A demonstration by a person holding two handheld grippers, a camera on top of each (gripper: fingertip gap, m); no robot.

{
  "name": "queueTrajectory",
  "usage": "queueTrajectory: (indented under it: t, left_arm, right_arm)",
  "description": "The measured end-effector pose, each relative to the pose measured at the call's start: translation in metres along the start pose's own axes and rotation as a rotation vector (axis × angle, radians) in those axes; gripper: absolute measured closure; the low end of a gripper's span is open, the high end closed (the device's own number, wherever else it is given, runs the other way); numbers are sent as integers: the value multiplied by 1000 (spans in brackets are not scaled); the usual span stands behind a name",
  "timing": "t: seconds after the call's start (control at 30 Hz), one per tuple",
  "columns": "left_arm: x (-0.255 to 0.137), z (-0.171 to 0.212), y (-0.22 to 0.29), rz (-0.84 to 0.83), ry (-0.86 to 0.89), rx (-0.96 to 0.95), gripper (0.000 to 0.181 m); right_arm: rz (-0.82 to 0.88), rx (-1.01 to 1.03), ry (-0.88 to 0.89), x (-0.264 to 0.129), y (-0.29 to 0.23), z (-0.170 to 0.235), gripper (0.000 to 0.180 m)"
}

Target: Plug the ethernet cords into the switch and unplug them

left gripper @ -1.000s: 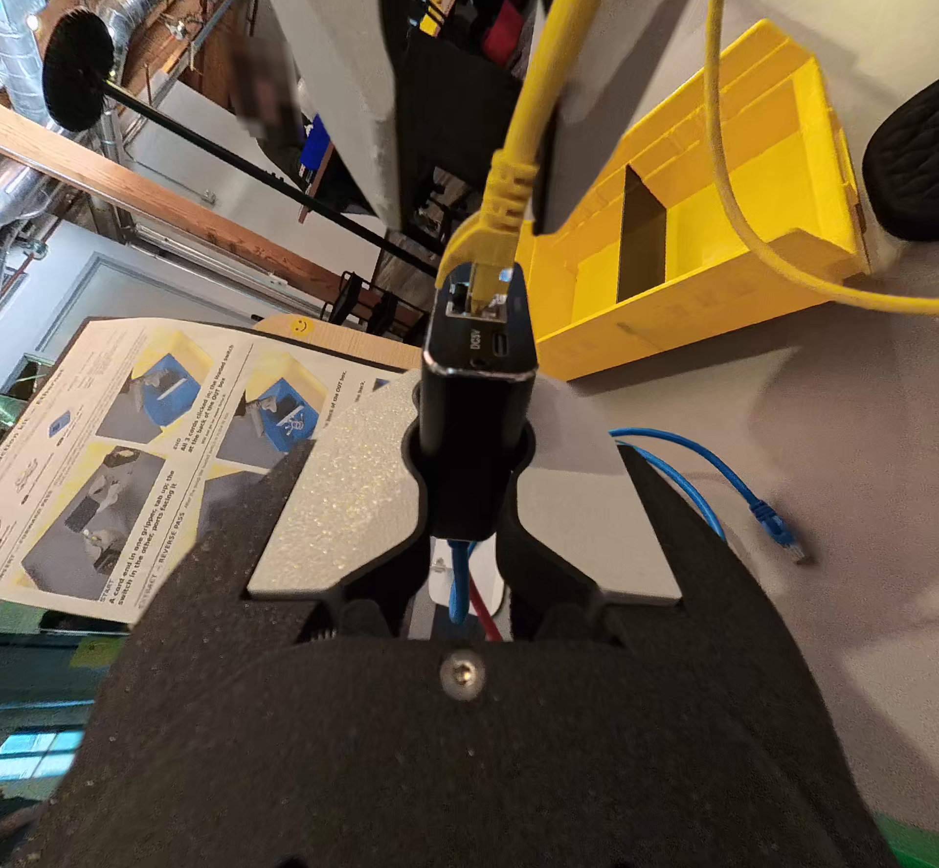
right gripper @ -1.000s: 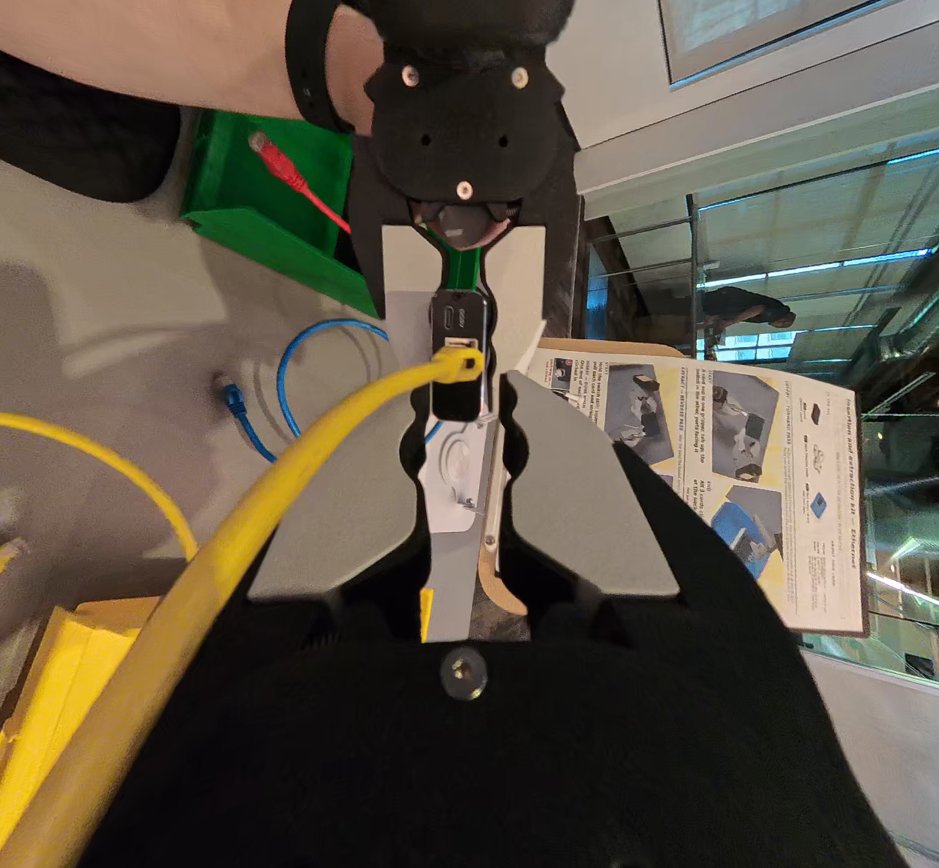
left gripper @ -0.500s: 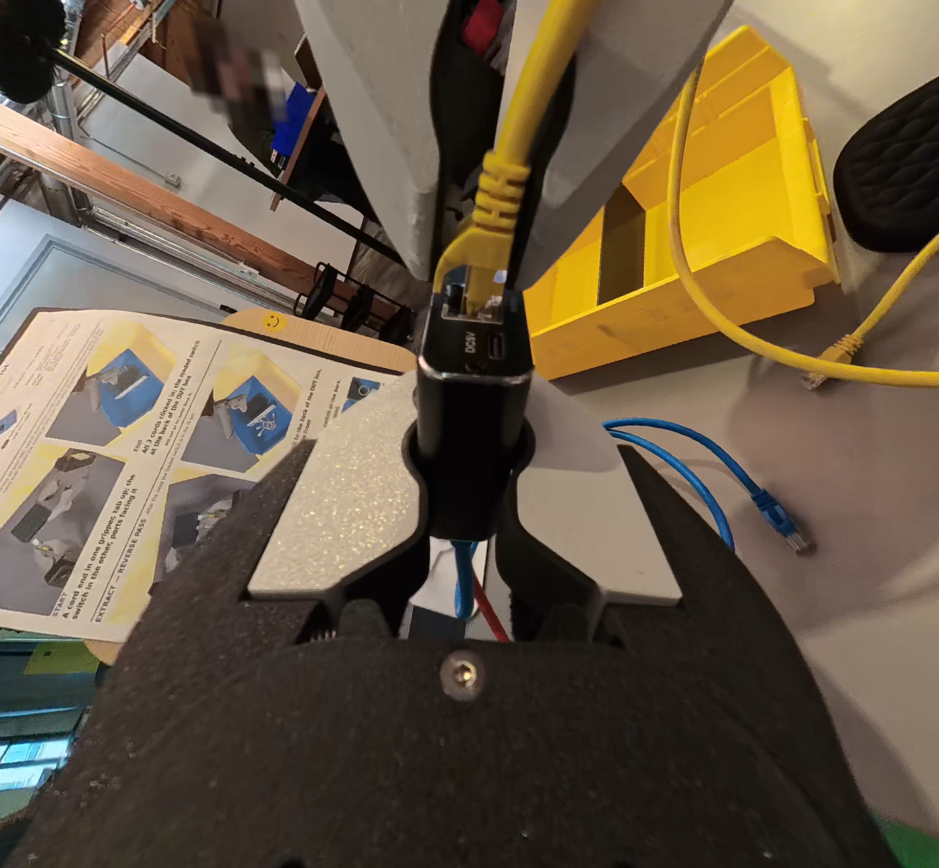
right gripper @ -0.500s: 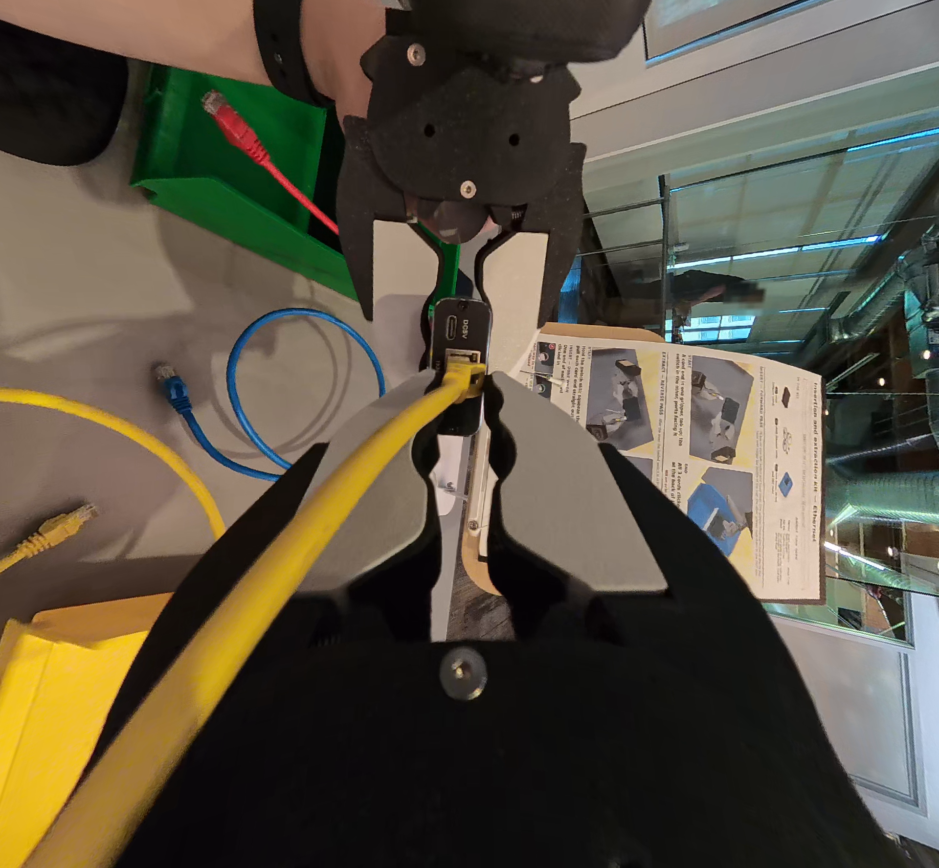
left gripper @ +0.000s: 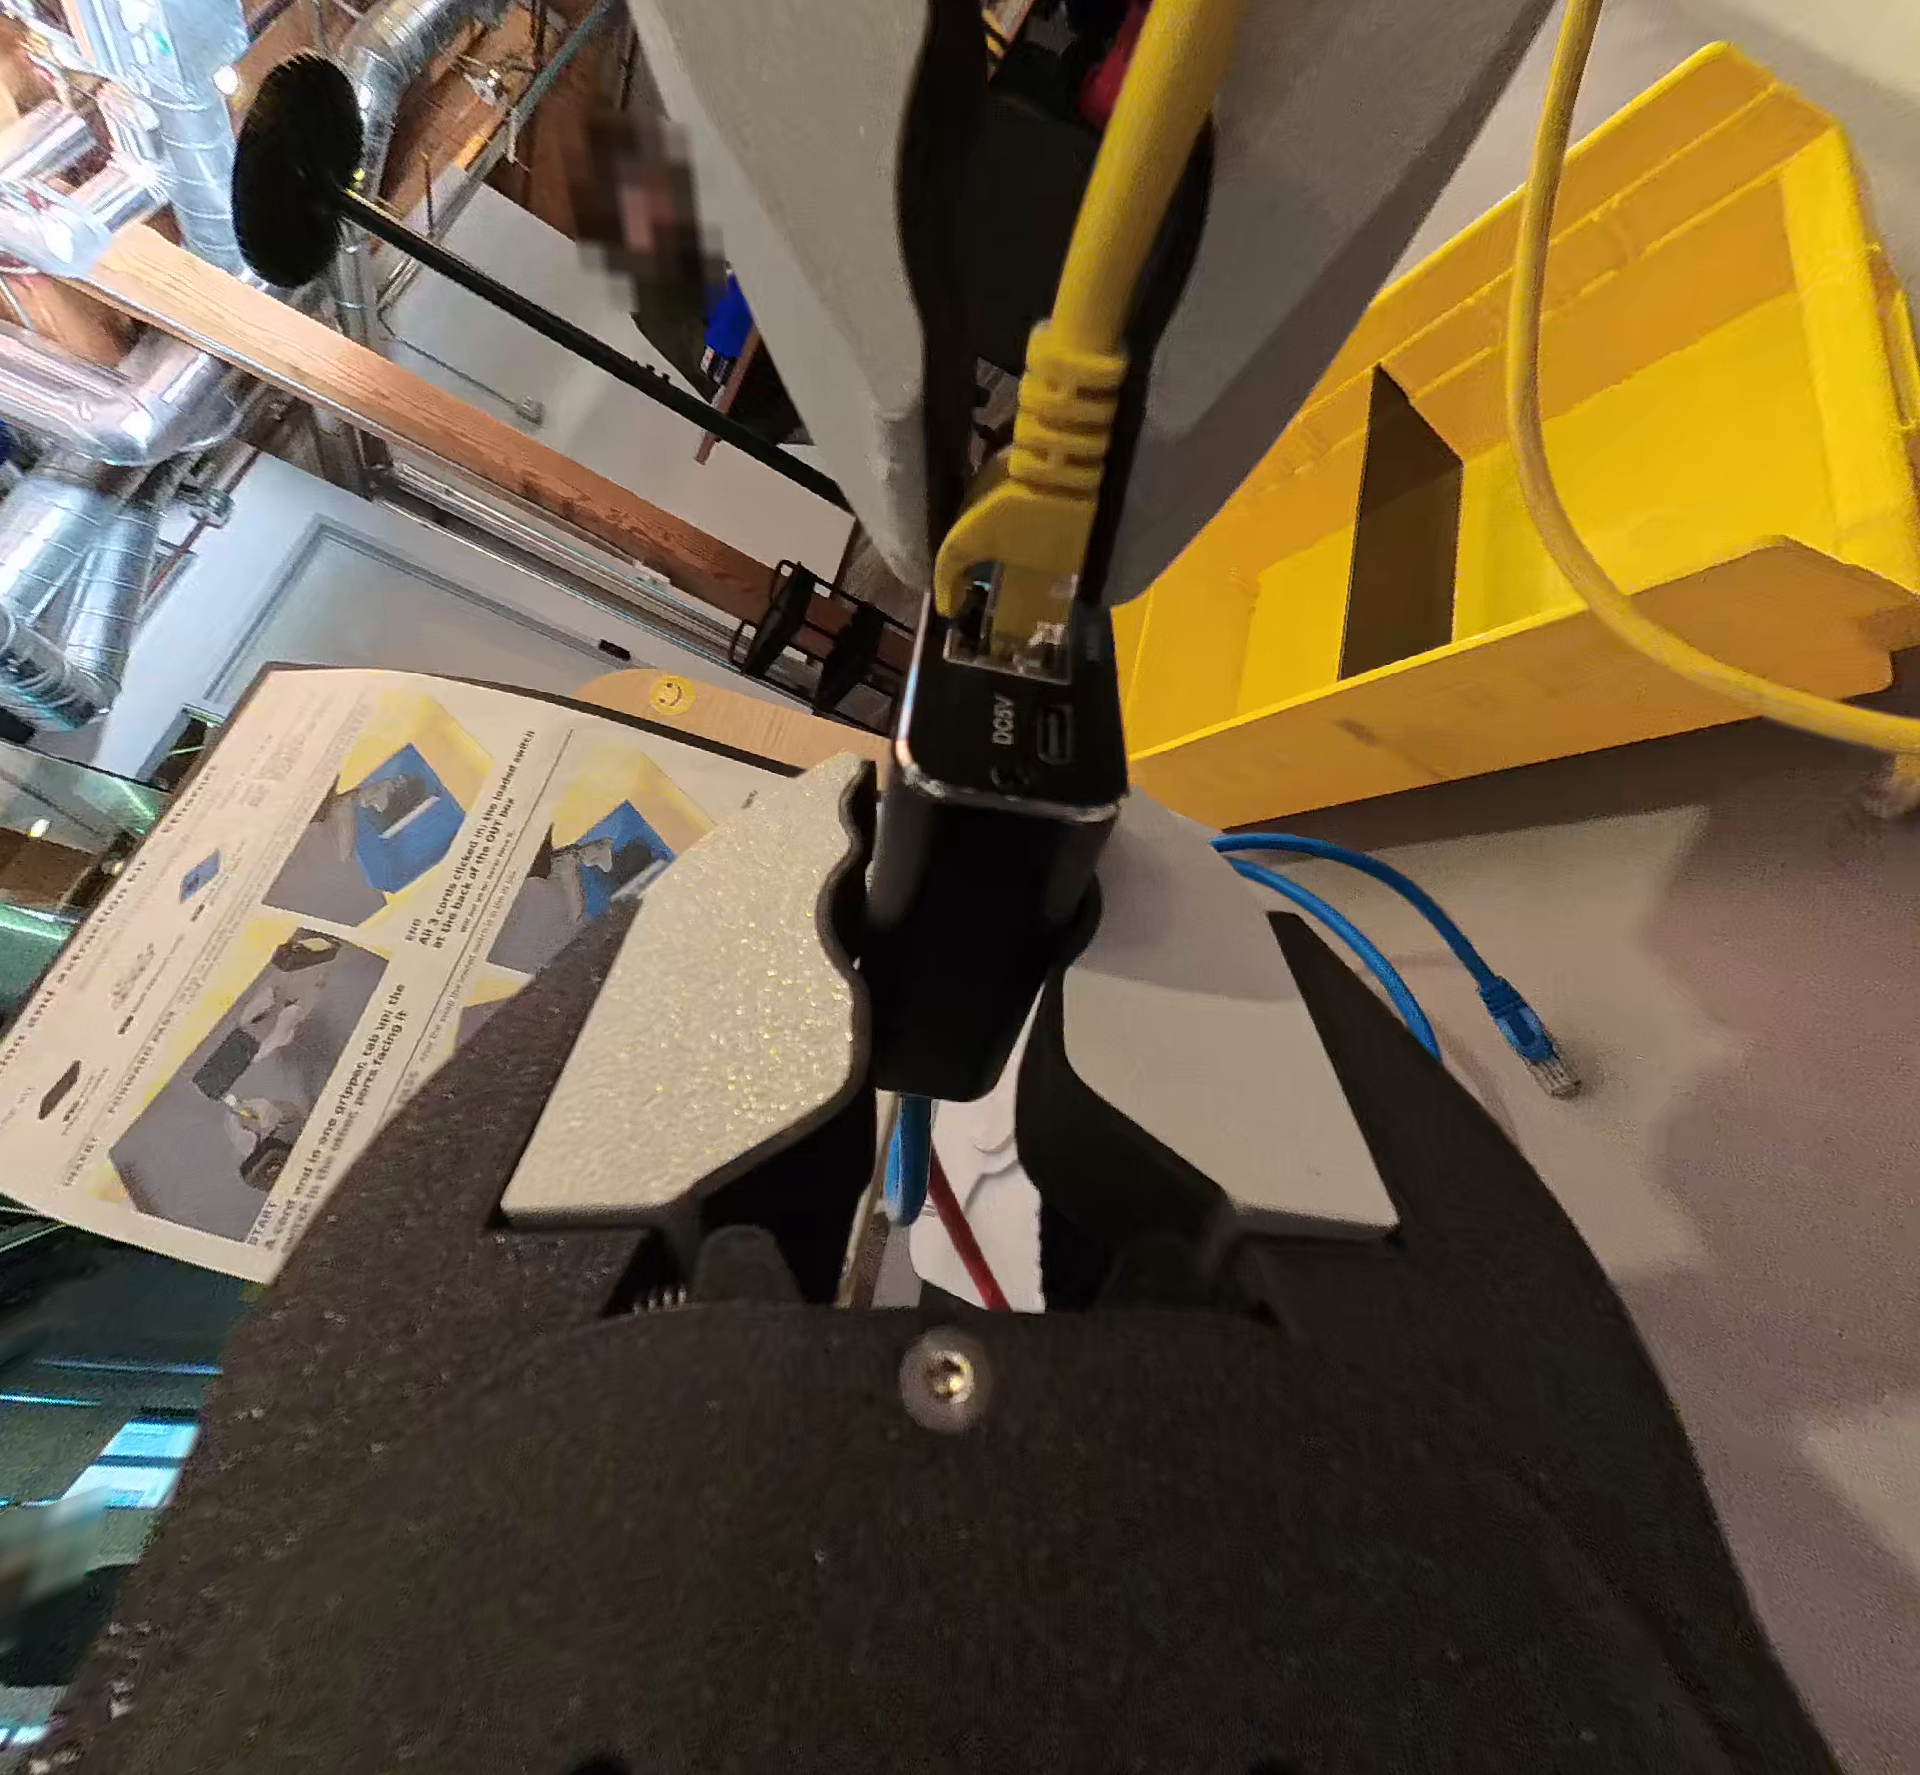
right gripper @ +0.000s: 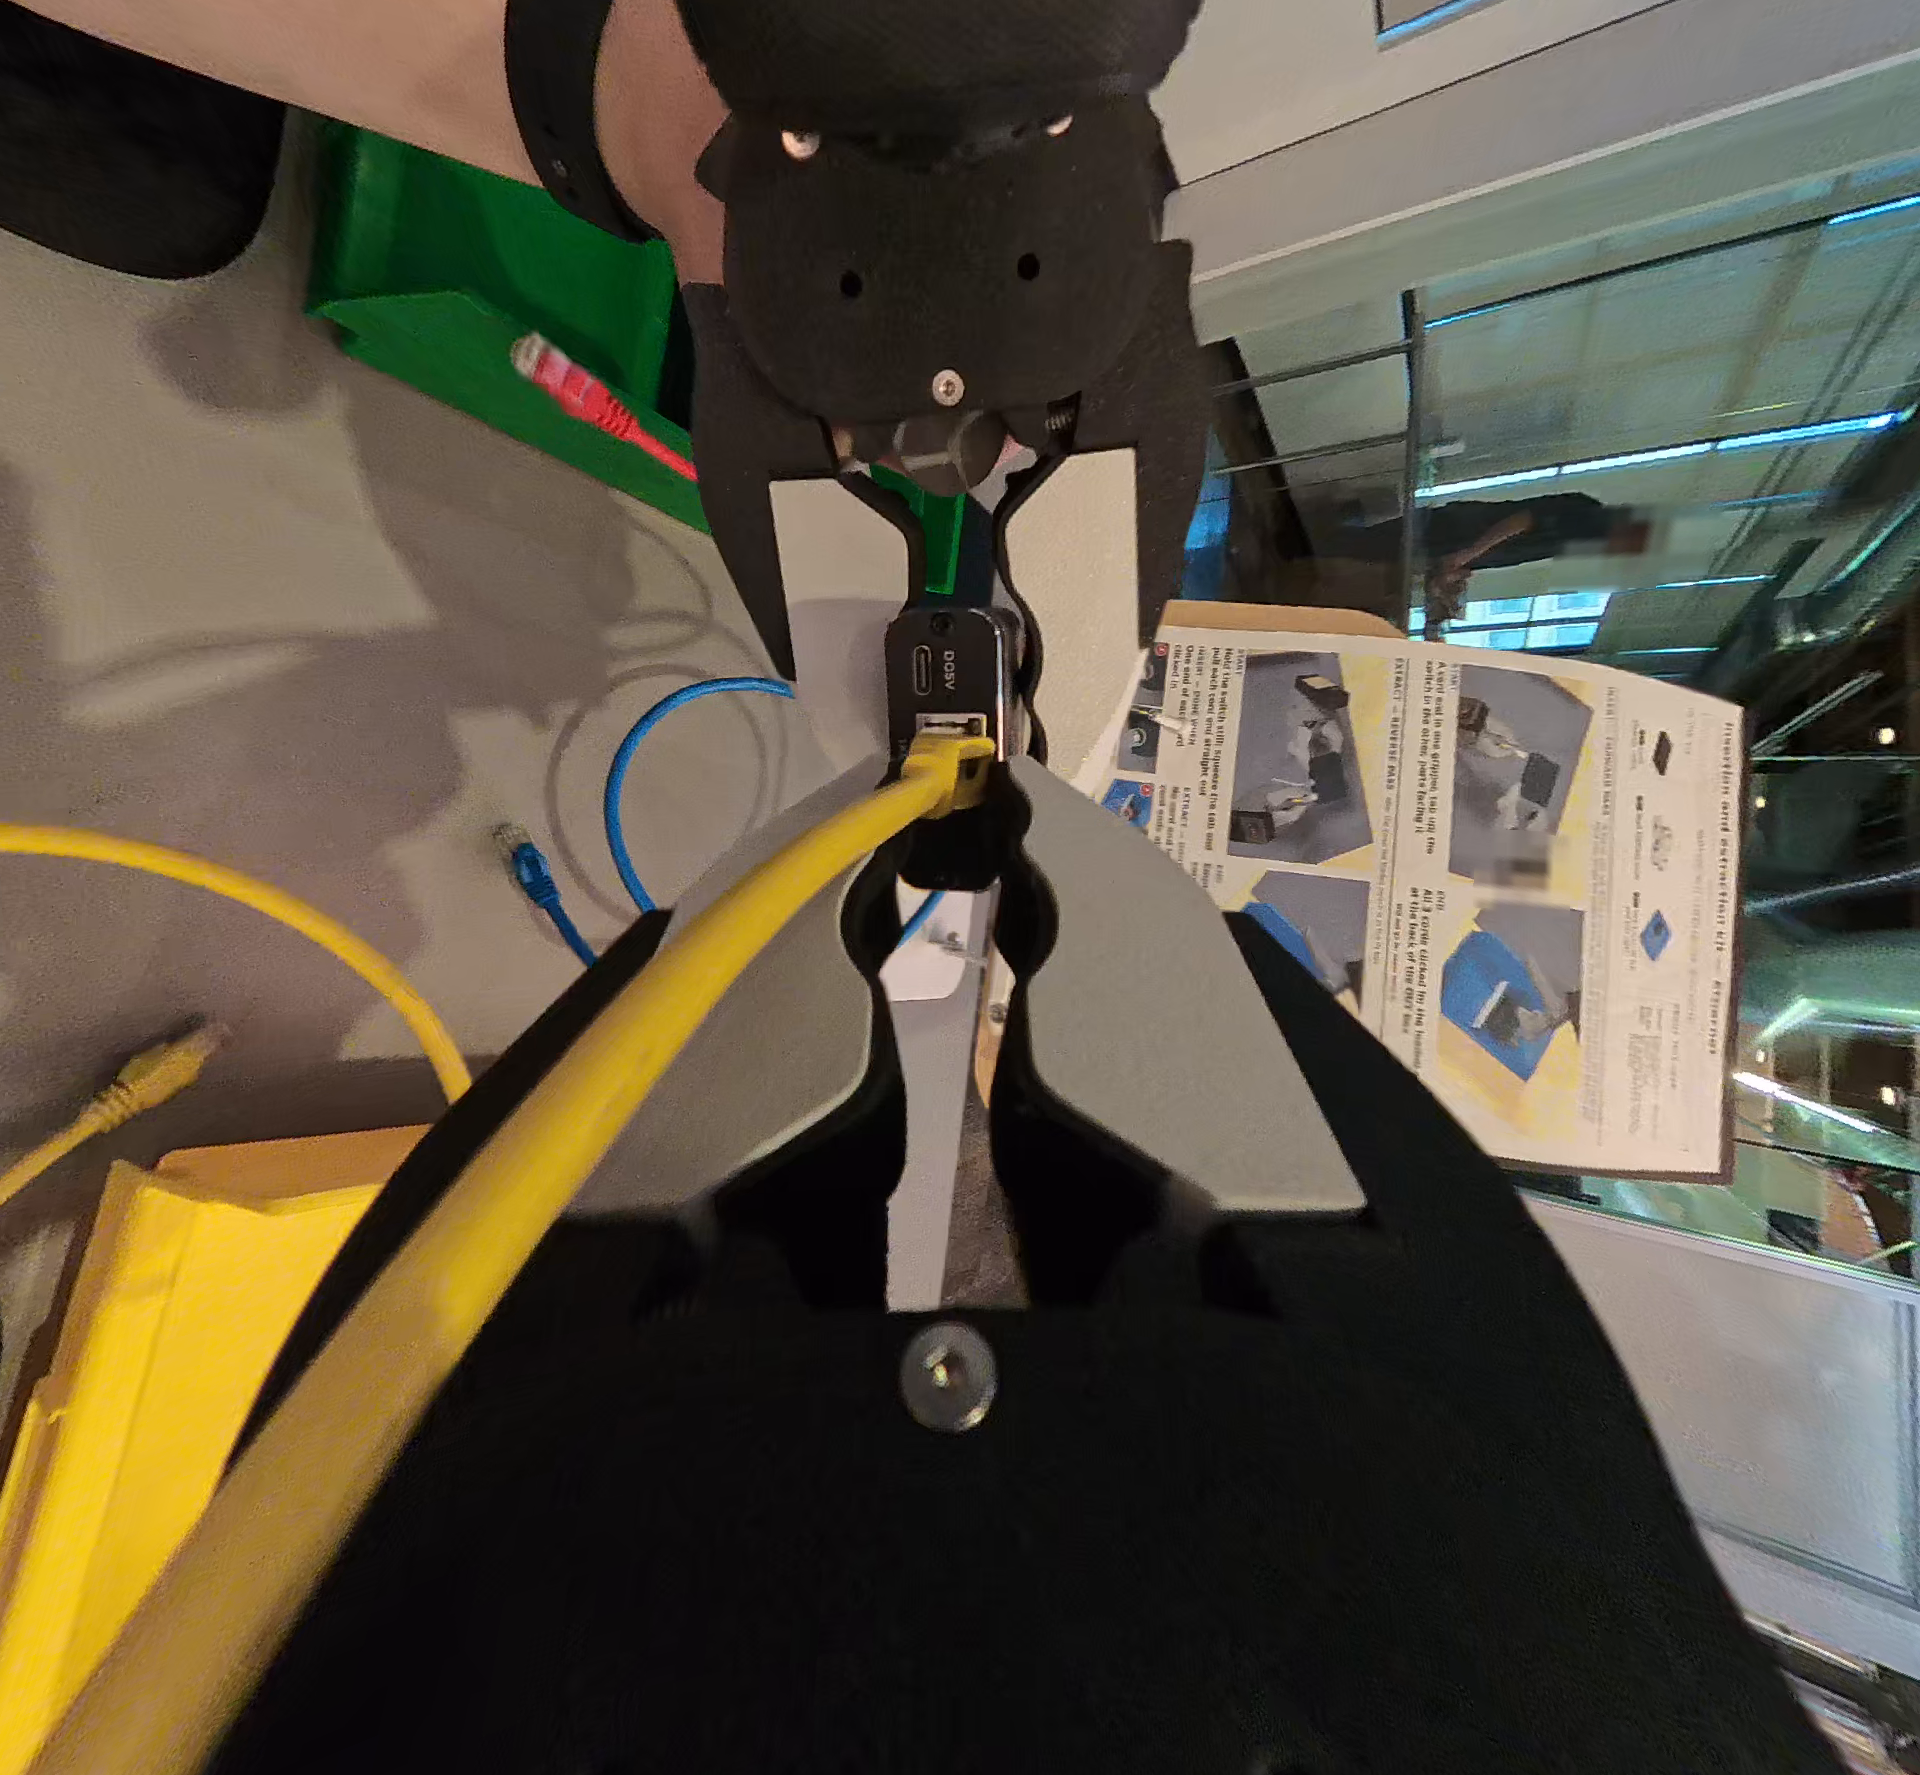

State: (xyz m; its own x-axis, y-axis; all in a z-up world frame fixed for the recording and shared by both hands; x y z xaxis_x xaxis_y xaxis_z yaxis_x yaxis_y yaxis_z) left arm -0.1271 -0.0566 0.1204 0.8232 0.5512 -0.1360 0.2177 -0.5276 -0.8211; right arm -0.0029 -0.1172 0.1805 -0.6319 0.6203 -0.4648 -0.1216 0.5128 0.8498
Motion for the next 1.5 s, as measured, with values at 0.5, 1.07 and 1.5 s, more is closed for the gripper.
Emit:
queueTrajectory:
  t: [0.5, 1.07, 1.5]
  left_arm:
    - [8, 7, 5, 64, -65, 30, 152]
    - [4, 52, -16, 99, -369, -125, 153]
    - [-73, 10, -46, -134, 210, -282, 155]
  right_arm:
    - [-121, 30, -77, 7, 1, 2, 164]
    - [-201, 37, -61, -10, -18, 0, 167]
    - [123, 235, -226, -59, 69, 30, 166]
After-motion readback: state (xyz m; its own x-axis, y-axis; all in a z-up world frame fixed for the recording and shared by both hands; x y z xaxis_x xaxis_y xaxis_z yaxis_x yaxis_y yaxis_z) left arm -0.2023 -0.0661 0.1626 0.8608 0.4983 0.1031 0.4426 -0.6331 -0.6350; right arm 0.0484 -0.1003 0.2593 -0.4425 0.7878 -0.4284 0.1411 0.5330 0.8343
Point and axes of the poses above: each gripper's, where its closed fingertips meet, x out along the fingers, z out of its underside, y = z × x across the jaws, the point moved 10 cm from there along -x, back along the fingers, and after that the axes turned 1 degree about -x, right-handed, at the moved point
